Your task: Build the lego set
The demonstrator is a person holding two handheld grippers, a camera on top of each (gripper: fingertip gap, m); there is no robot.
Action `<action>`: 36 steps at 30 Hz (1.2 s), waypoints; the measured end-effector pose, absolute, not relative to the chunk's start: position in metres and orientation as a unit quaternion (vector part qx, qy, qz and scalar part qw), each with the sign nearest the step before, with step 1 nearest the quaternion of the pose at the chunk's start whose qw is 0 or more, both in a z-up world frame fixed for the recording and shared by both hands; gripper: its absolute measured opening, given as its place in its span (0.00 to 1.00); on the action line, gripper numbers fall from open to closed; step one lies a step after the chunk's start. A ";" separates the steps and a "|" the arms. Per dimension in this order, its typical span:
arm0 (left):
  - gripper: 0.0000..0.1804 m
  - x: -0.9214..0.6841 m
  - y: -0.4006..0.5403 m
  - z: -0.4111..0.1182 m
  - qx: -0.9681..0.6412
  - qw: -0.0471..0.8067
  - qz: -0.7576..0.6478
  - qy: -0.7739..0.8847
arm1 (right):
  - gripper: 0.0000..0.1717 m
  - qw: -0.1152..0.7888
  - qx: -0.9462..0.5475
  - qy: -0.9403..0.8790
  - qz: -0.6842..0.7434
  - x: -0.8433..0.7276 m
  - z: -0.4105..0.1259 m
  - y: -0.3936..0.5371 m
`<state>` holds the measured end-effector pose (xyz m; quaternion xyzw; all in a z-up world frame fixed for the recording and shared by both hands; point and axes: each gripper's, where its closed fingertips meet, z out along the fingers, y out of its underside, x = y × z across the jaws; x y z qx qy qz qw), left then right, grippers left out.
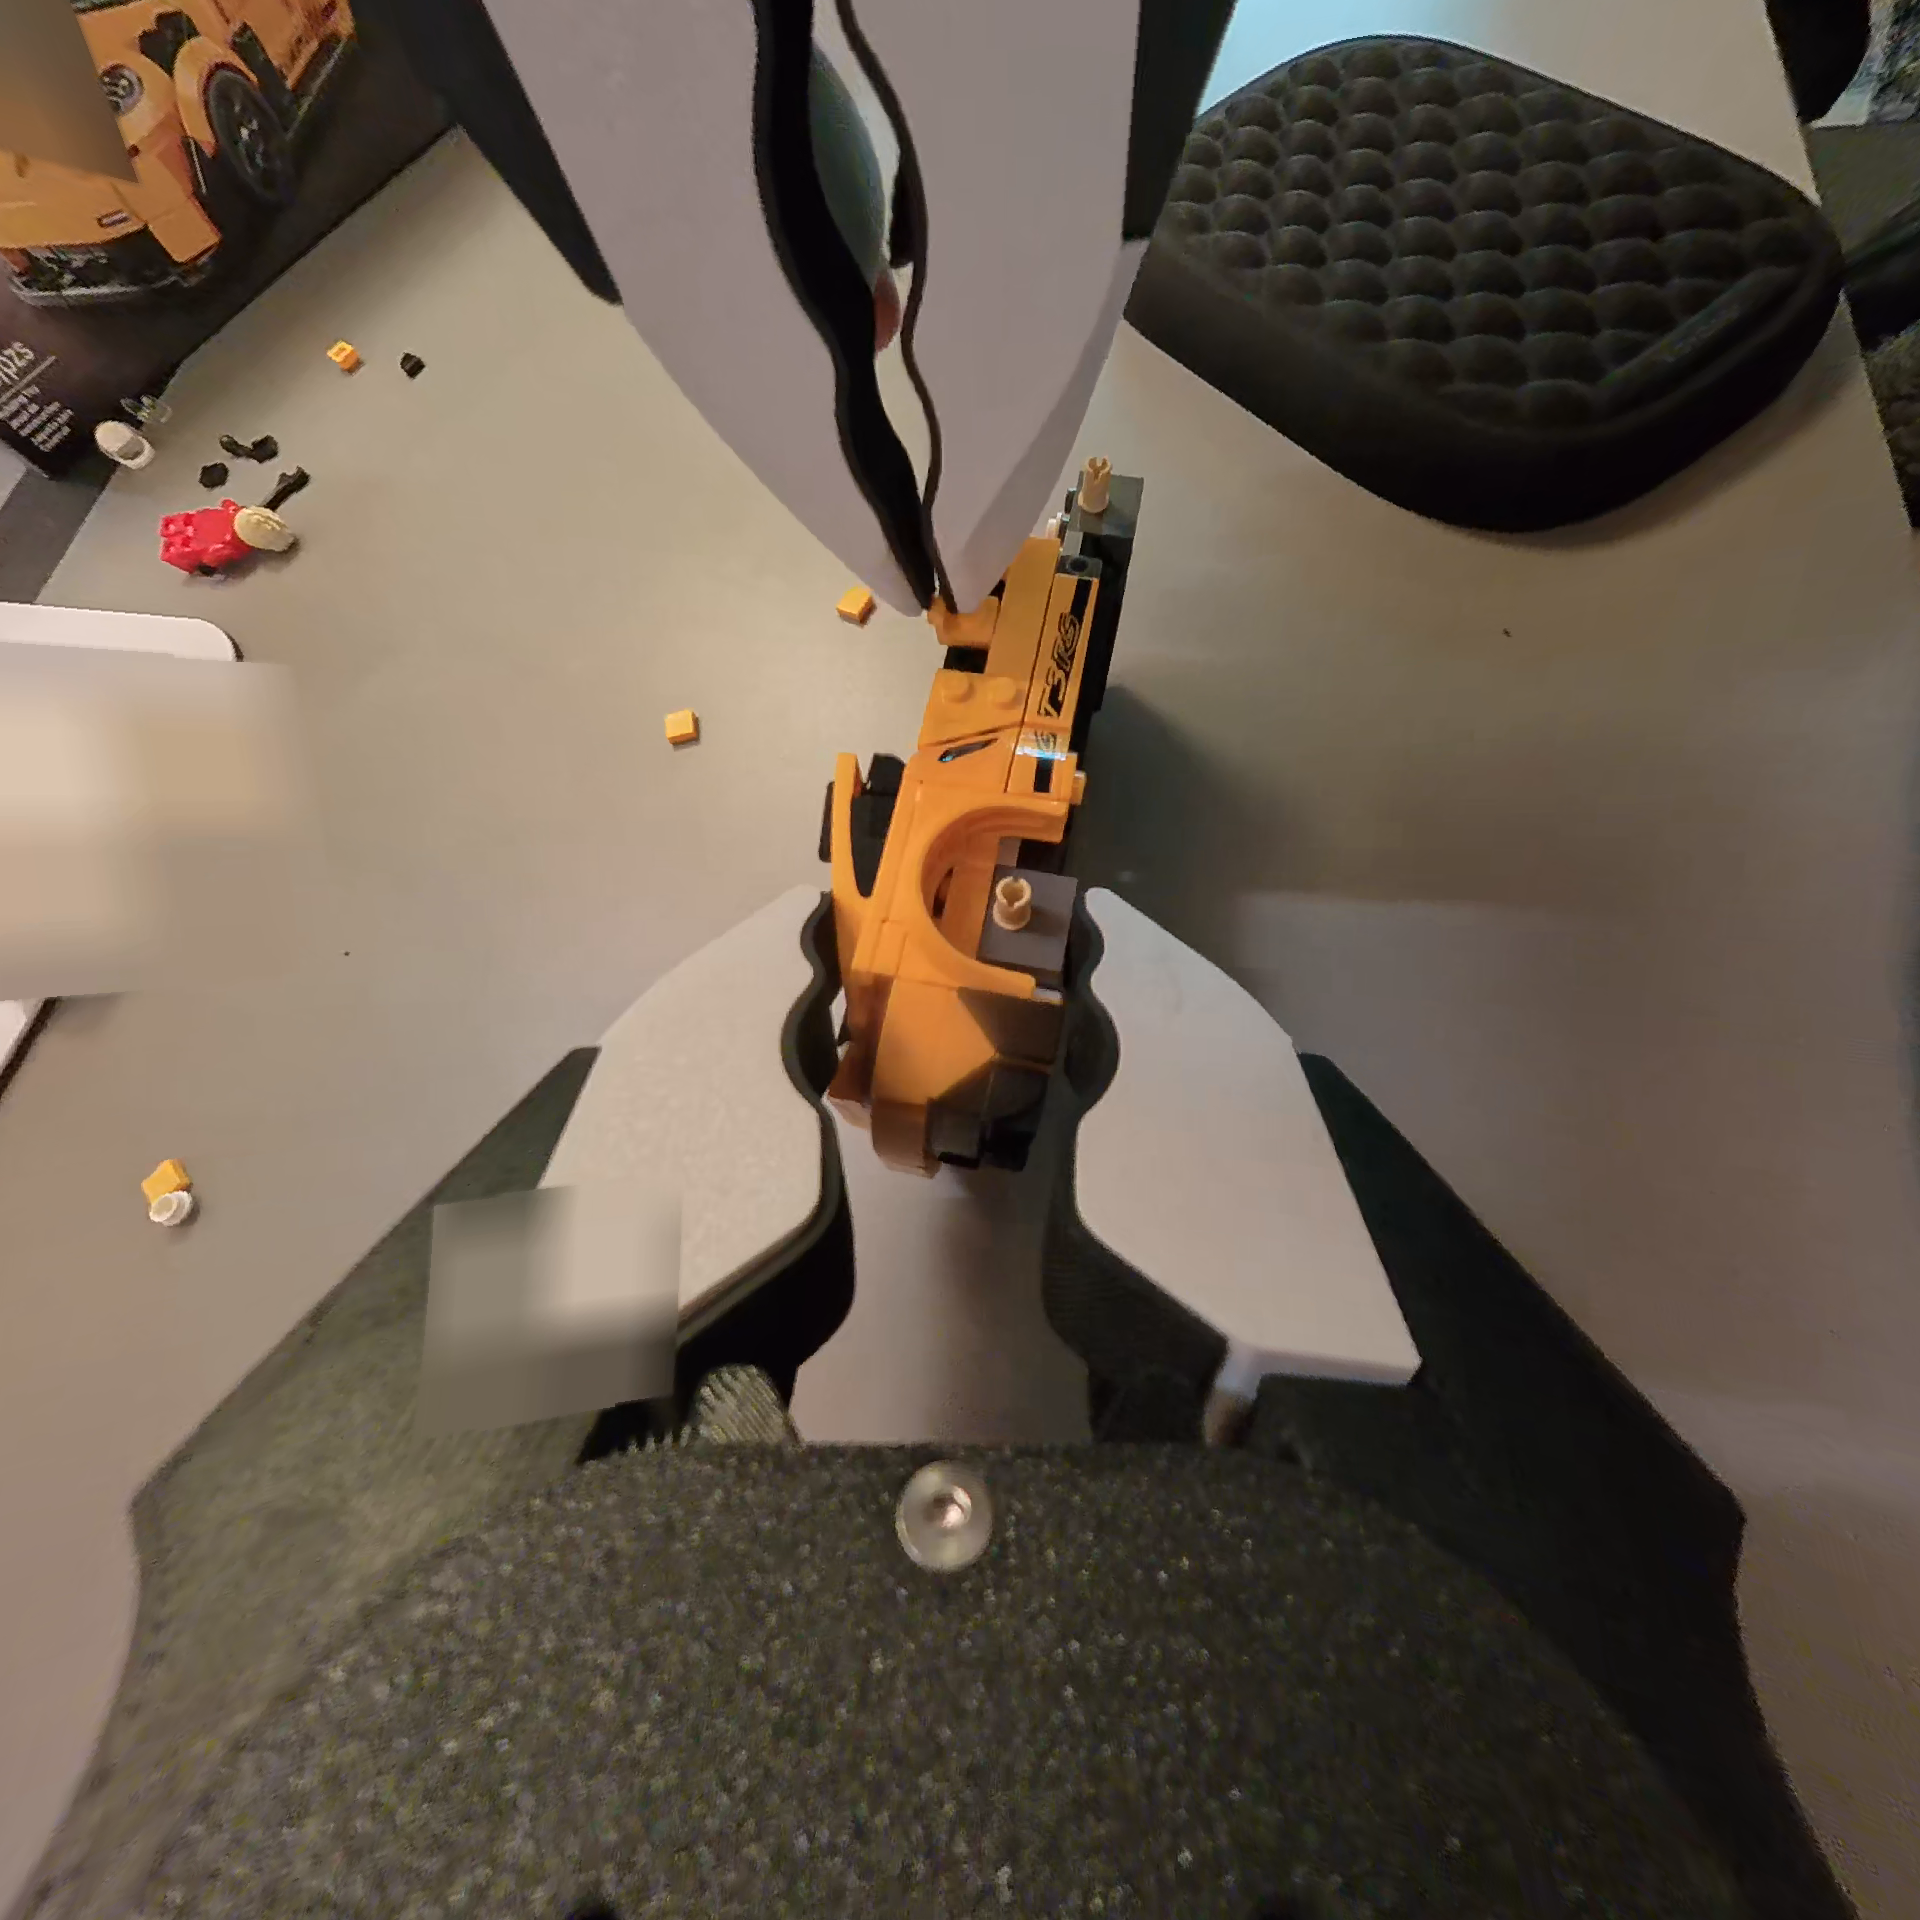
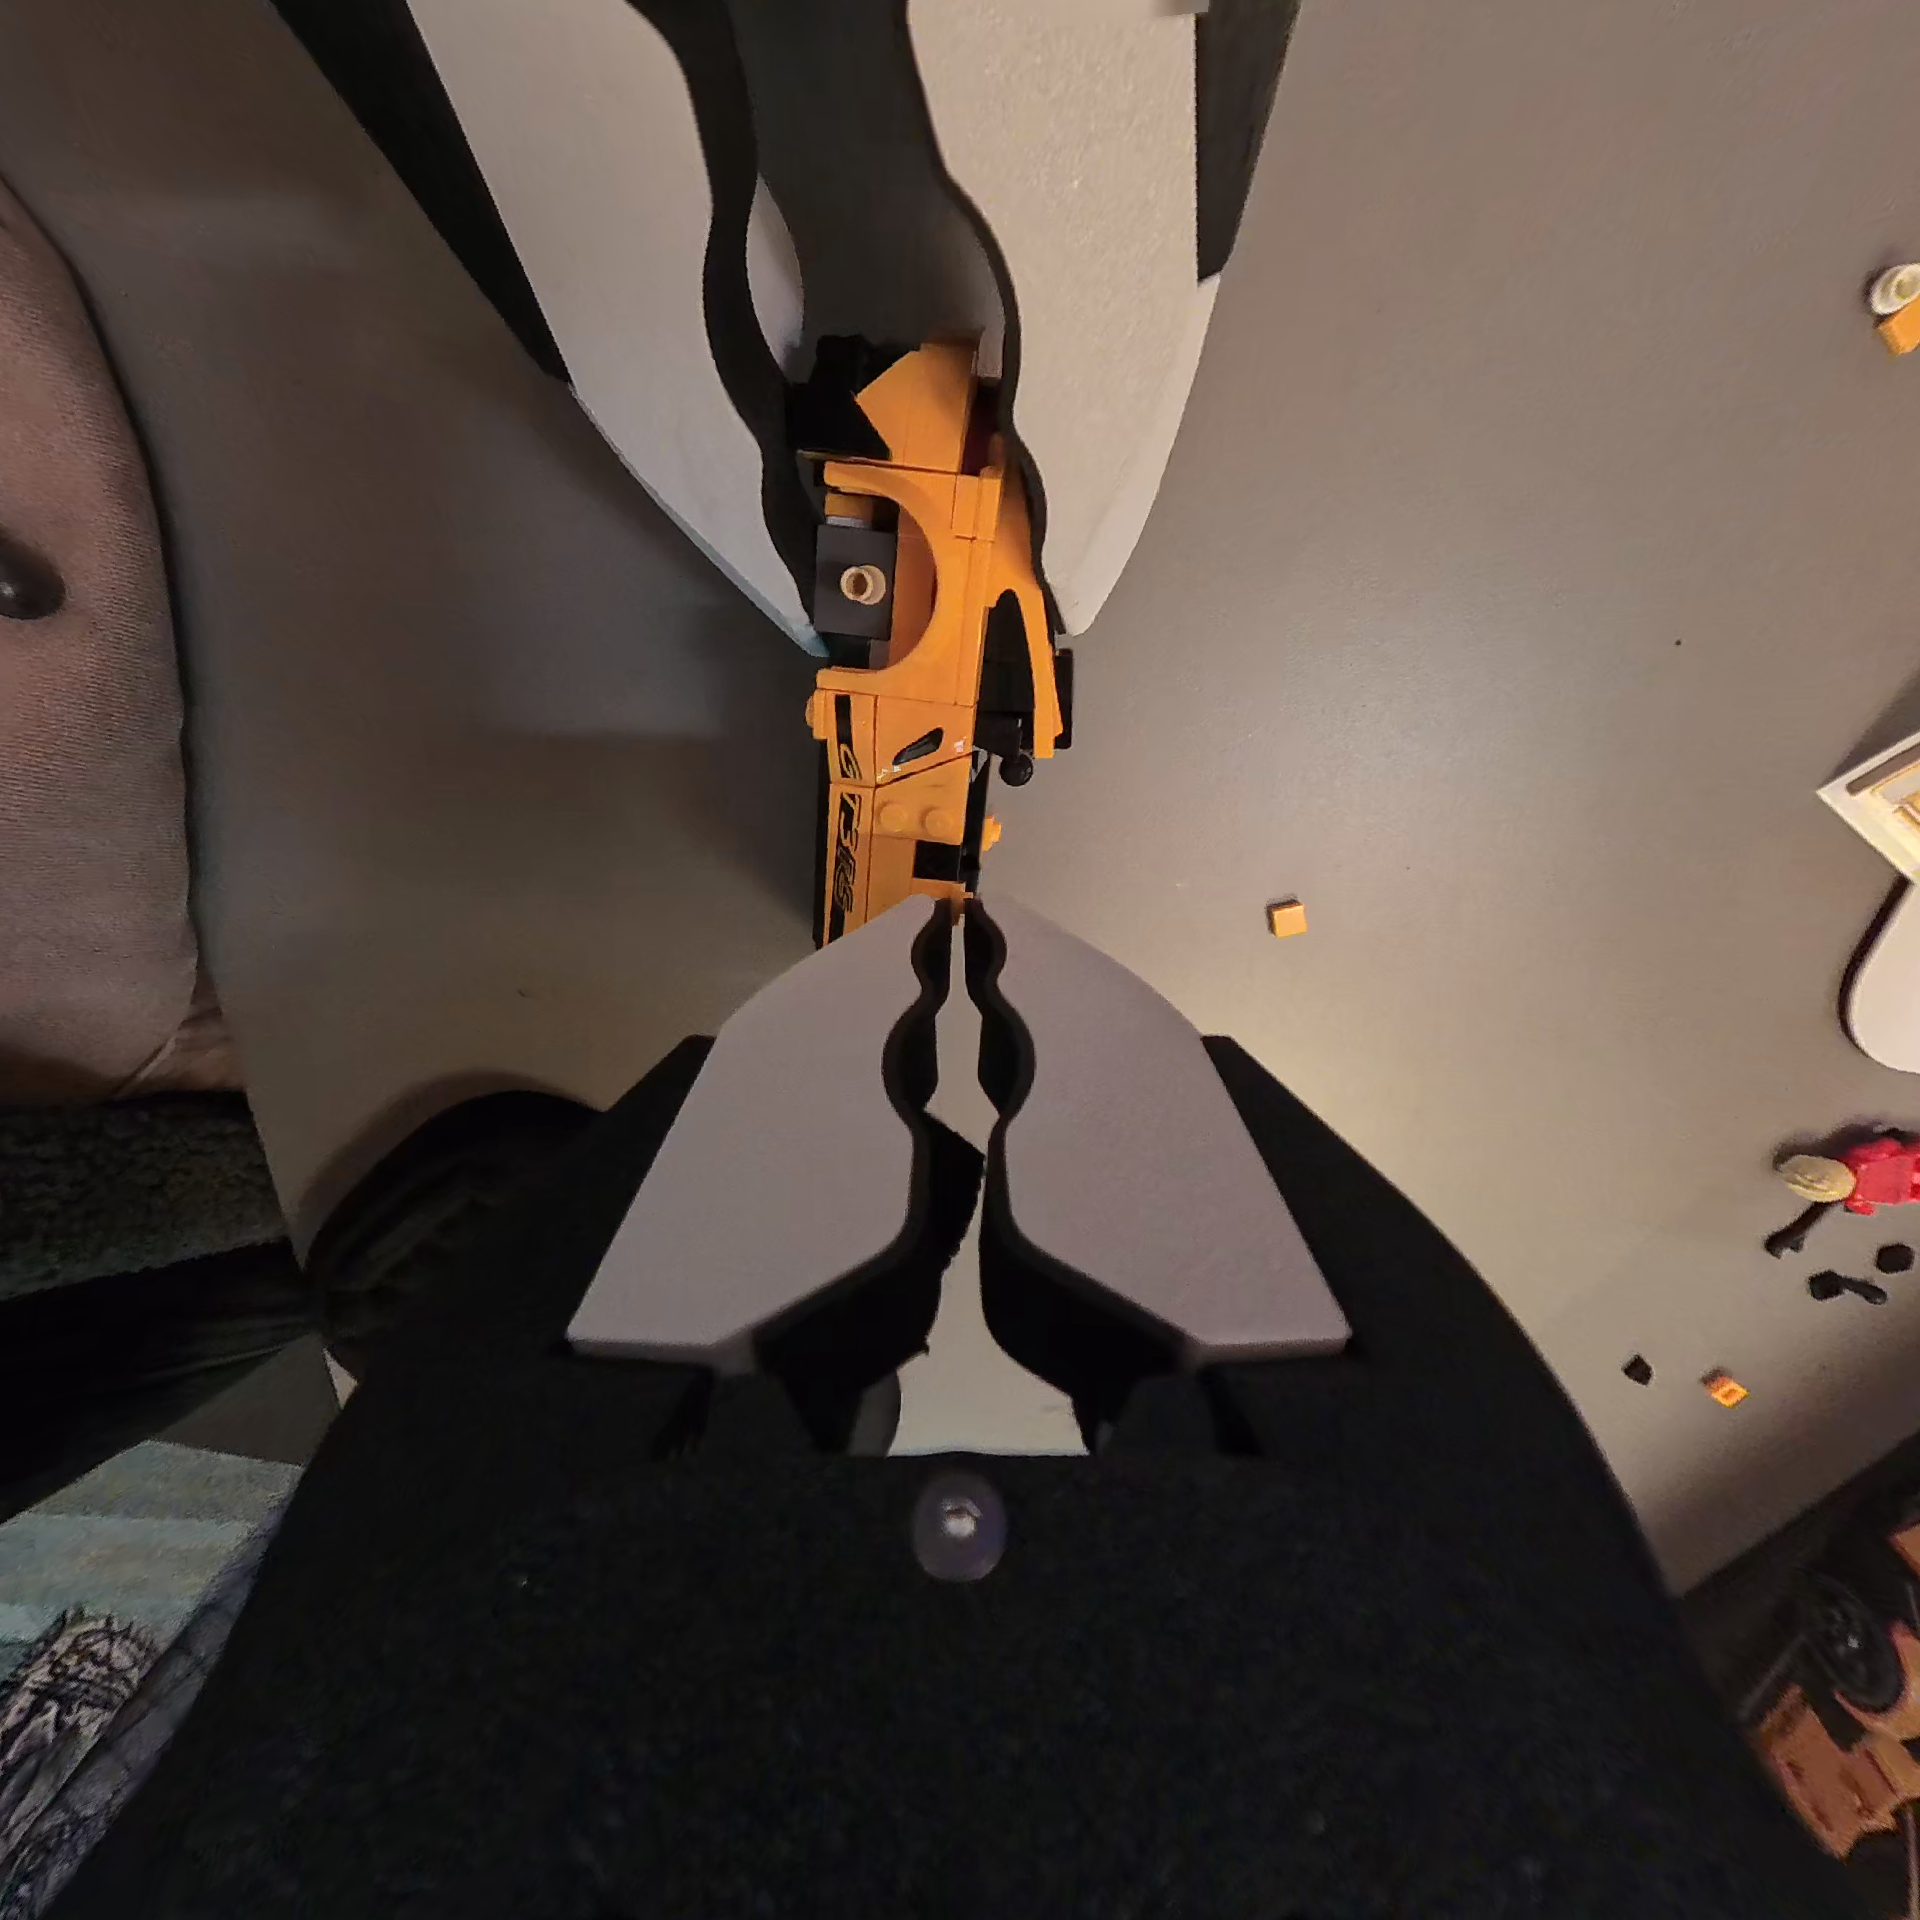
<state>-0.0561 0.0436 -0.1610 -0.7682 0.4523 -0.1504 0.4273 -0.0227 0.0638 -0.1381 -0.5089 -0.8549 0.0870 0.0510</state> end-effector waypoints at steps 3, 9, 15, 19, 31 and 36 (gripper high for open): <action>0.23 -0.056 0.043 -0.162 -0.773 0.422 -0.167 0.443 | 0.01 0.056 -0.513 -0.850 0.102 -0.023 -0.139 0.065; 0.23 -0.055 0.043 -0.162 -0.776 0.420 -0.177 0.437 | 0.01 0.060 -0.523 -0.840 0.128 -0.023 -0.139 0.066; 0.23 -0.055 0.043 -0.162 -0.777 0.419 -0.181 0.434 | 0.01 0.066 -0.522 -0.839 0.139 -0.022 -0.139 0.066; 0.23 -0.055 0.043 -0.162 -0.777 0.419 -0.181 0.434 | 0.01 0.073 -0.509 -0.848 0.128 -0.022 -0.140 0.067; 0.23 -0.055 0.042 -0.162 -0.776 0.418 -0.181 0.436 | 0.00 0.117 -0.476 -0.867 0.084 -0.021 -0.140 0.067; 0.23 -0.055 0.041 -0.162 -0.775 0.419 -0.178 0.438 | 0.00 0.104 -0.477 -0.871 0.059 -0.021 -0.140 0.066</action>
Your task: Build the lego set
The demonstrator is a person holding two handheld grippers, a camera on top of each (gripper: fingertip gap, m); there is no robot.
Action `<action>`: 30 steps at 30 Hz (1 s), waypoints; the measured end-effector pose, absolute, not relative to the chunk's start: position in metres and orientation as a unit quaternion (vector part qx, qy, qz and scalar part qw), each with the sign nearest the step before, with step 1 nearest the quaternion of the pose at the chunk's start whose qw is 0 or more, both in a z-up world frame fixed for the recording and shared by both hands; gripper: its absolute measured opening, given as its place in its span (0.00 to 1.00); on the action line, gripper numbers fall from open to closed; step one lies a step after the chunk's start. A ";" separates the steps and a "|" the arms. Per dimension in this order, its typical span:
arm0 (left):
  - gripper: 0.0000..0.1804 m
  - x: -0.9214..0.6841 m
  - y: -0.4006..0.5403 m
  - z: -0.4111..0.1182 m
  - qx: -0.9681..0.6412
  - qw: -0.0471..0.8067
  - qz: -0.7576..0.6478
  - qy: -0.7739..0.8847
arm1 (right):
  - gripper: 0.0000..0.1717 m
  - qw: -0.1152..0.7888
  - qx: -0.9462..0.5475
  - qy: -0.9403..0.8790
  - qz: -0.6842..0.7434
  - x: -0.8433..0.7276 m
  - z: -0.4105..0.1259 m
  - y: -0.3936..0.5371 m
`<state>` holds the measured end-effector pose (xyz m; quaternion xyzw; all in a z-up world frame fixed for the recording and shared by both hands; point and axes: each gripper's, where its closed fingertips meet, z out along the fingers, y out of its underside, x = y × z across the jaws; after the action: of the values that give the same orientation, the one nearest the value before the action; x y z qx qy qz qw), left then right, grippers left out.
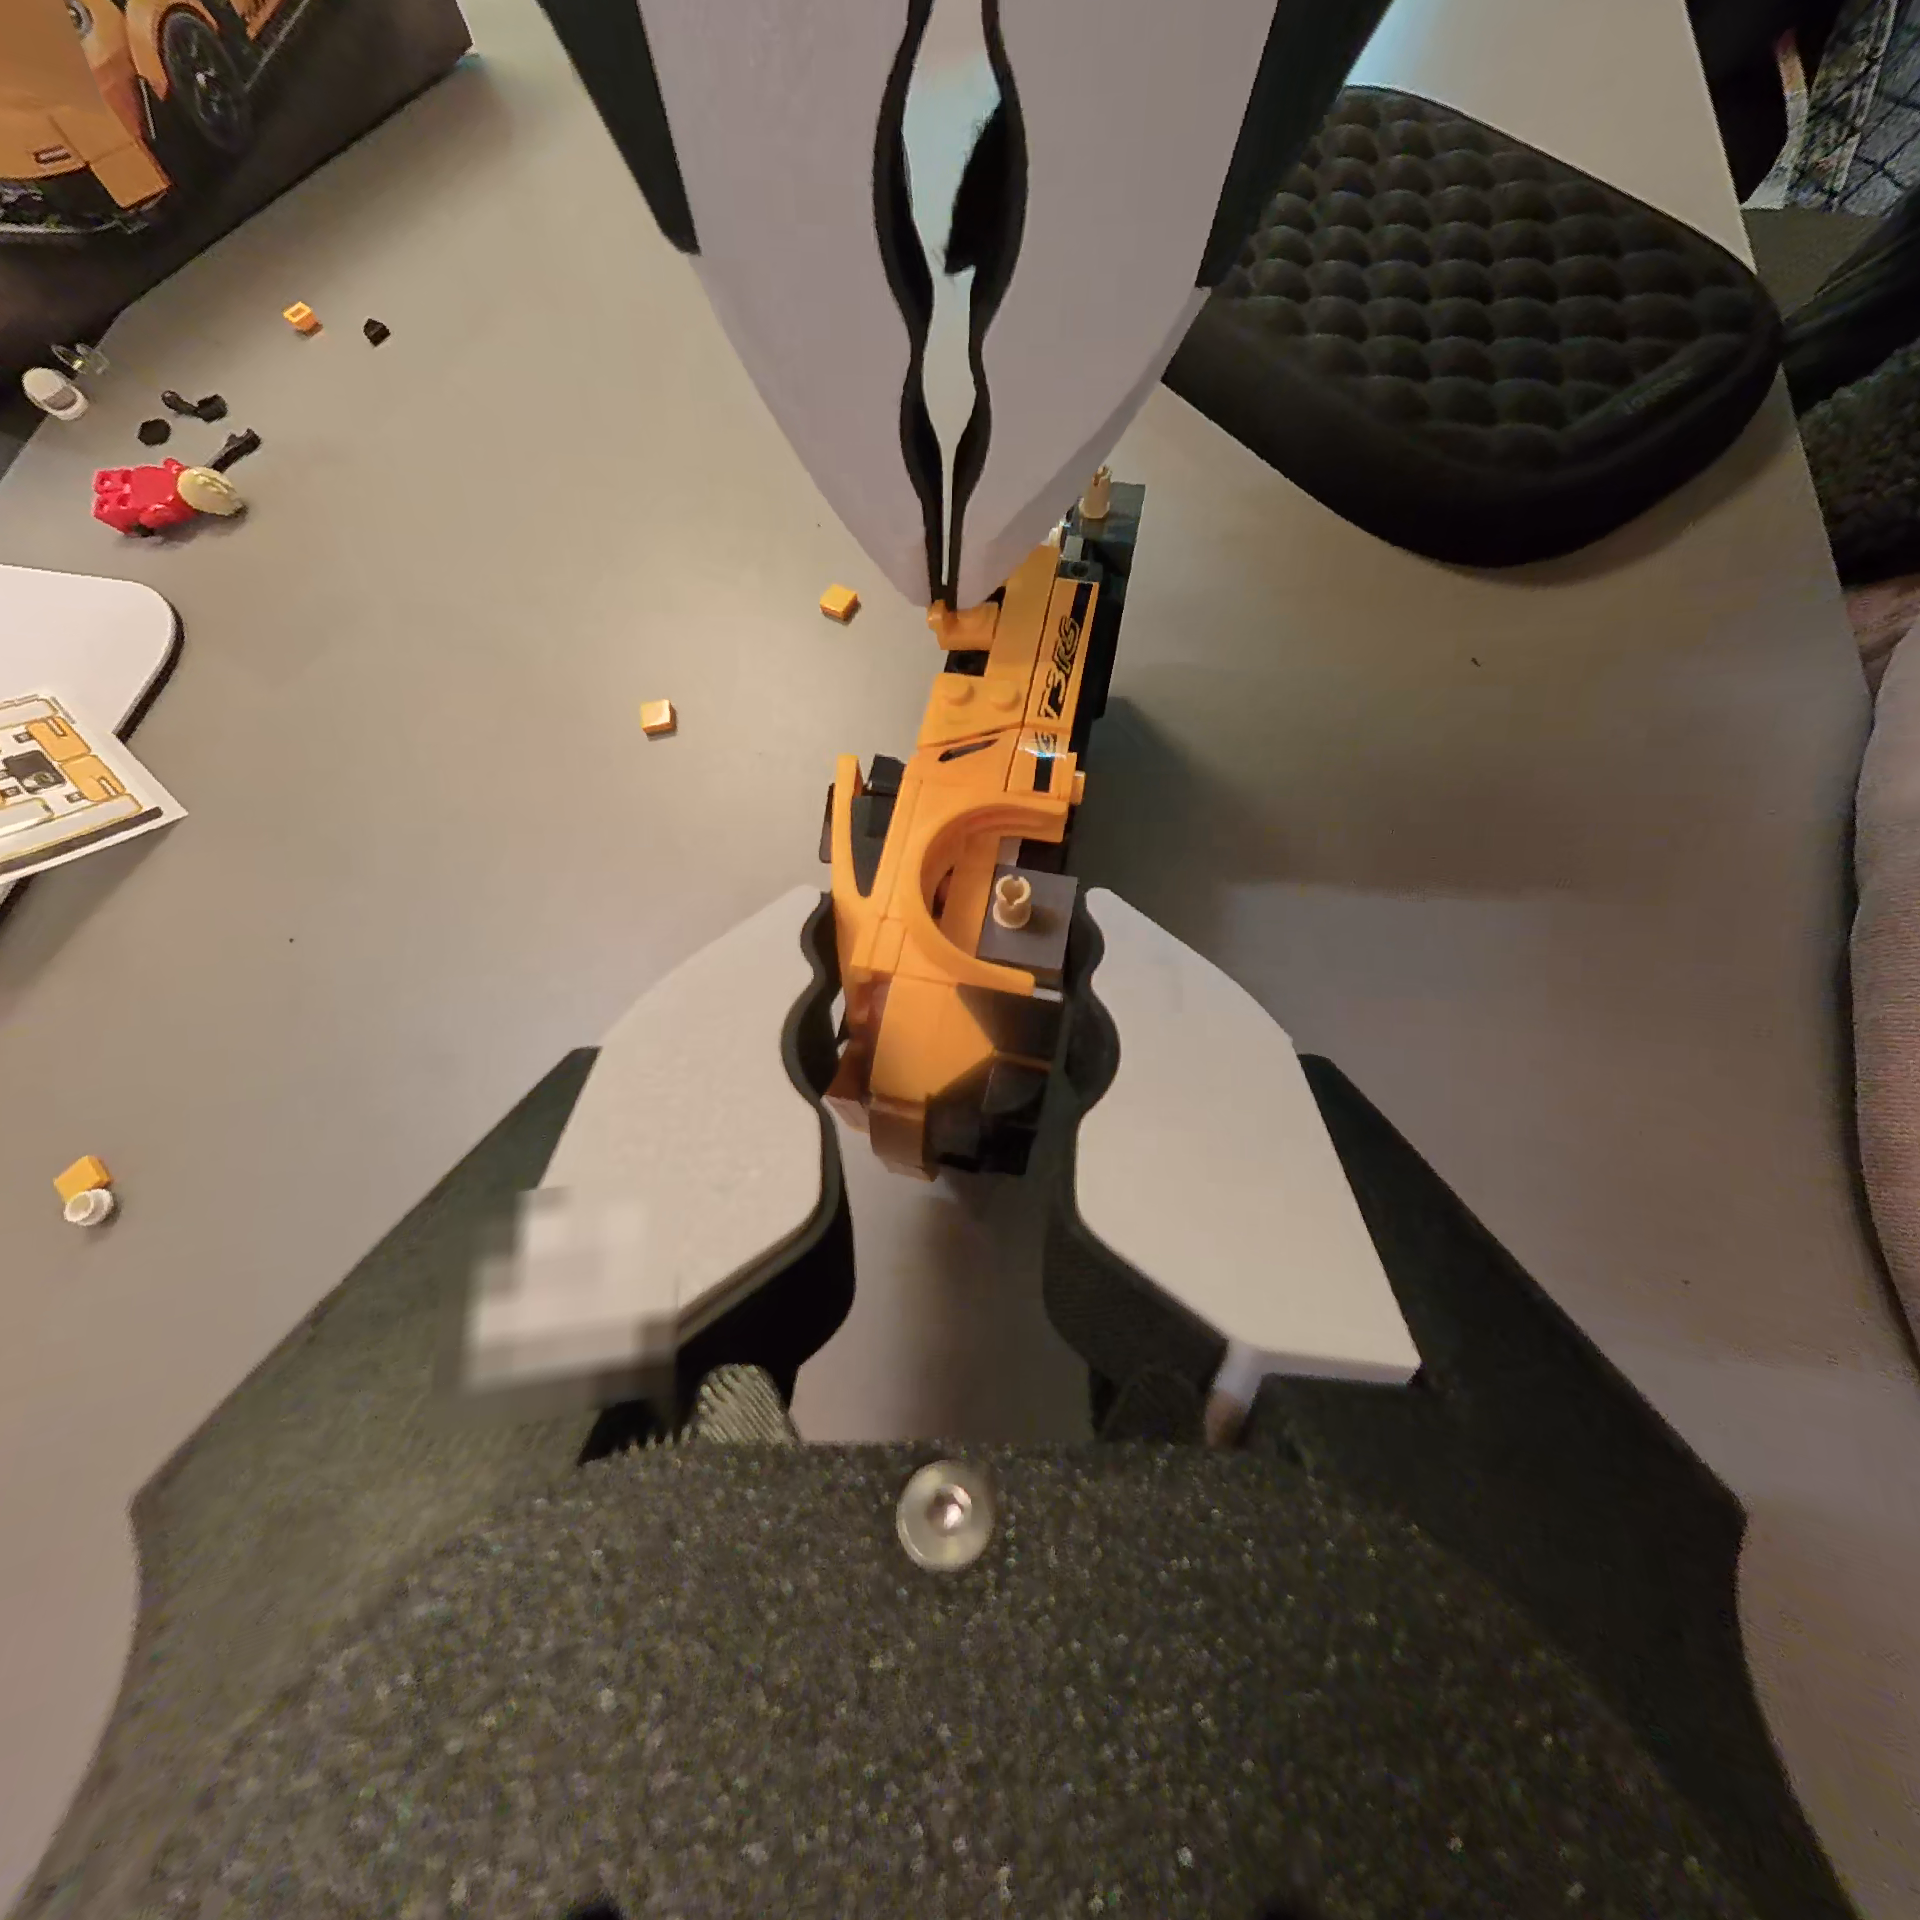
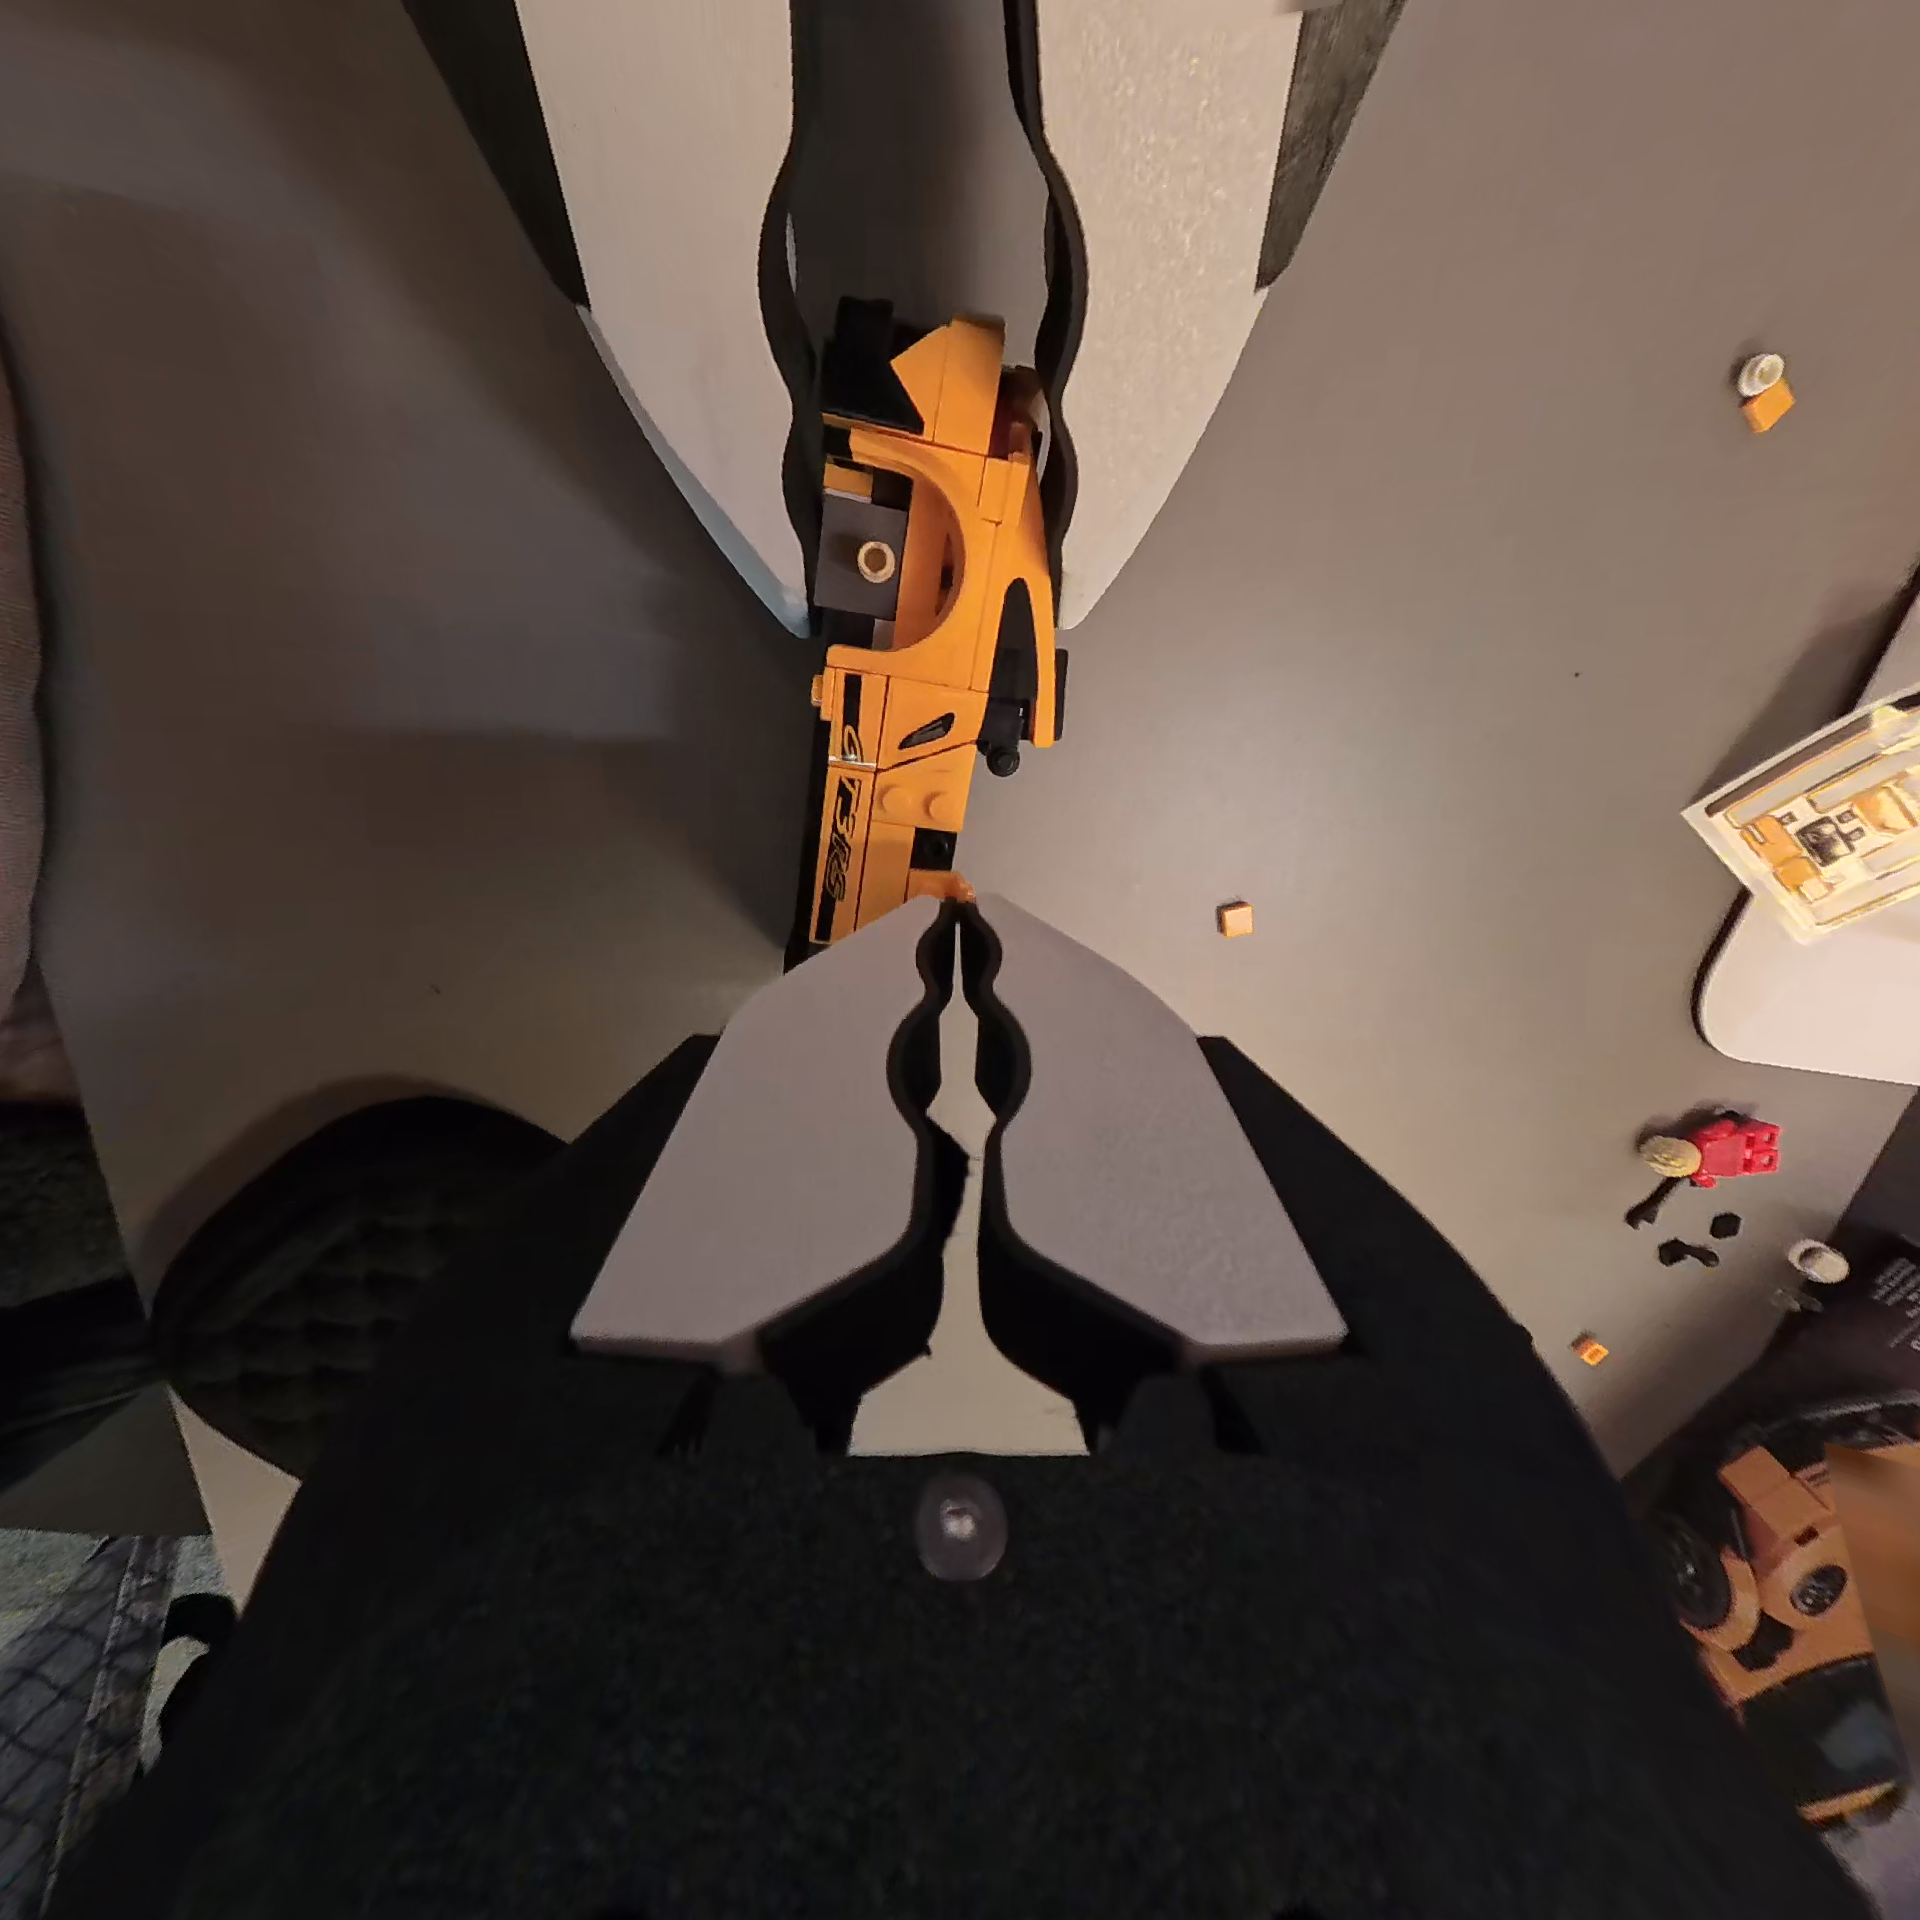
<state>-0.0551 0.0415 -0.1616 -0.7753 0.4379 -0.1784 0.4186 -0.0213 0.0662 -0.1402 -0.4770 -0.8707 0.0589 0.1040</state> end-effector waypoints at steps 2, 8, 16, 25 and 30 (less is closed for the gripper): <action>0.23 -0.055 0.041 -0.162 -0.775 0.419 -0.178 0.439 | 0.01 0.102 -0.478 -0.870 0.058 -0.021 -0.140 0.066; 0.23 -0.056 0.041 -0.161 -0.774 0.419 -0.173 0.442 | 0.05 0.078 -0.502 -0.856 0.092 -0.019 -0.138 0.065; 0.23 -0.055 0.040 -0.160 -0.767 0.426 -0.151 0.456 | 0.05 0.031 -0.519 -0.838 0.165 -0.023 -0.137 0.059; 0.23 -0.055 0.039 -0.160 -0.769 0.428 -0.138 0.455 | 0.03 0.026 -0.565 -0.808 0.164 -0.022 -0.140 0.057; 0.23 -0.055 0.039 -0.160 -0.775 0.424 -0.143 0.445 | 0.03 0.075 -0.585 -0.797 0.130 -0.022 -0.140 0.059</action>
<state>-0.0547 0.0391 -0.1604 -0.7752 0.4454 -0.1432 0.4244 -0.0225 0.0590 -0.1398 -0.5851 -0.7969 0.1298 0.0755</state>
